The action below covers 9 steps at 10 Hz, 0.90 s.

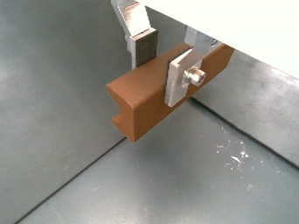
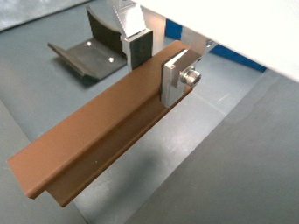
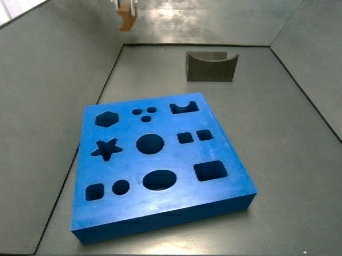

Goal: Pick up the arch object. Move up. Place the arch object on the fixture. Regrasp the arch object. Rotate the arch object. Move to above the board. Insert the arch object.
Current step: Place the arch object on the fixture.

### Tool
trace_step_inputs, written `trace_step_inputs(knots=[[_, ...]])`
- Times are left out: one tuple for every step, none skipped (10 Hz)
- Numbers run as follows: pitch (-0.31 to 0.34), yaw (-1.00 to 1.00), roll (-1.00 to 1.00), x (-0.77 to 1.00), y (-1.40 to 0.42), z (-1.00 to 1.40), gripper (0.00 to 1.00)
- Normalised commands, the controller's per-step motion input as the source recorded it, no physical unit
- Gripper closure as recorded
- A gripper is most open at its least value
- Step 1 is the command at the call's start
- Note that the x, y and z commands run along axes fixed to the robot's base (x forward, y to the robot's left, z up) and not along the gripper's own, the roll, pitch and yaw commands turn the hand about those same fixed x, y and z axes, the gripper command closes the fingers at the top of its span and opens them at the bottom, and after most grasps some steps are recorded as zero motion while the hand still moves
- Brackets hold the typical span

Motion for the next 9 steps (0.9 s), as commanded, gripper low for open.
trace_step_inputs(knots=[[0.077,0.01,0.08,-0.02,0.01,0.61,1.00],[0.085,0.01,0.08,-0.01,0.01,0.44,1.00],[0.091,0.01,0.08,-0.01,0.01,0.35,1.00],[0.089,0.02,0.07,-0.01,0.01,0.18,1.00],[-0.171,-0.22,-0.22,1.00,-0.32,-0.11,1.00],[-0.159,-0.20,-0.22,1.00,-0.31,-0.13,1.00],[-0.146,-0.16,-0.22,1.00,-0.29,-0.13,1.00],[-0.093,-0.10,-0.22,1.00,-0.26,-0.12,1.00],[-0.060,-0.08,-0.19,1.00,-0.24,-0.12,1.00]])
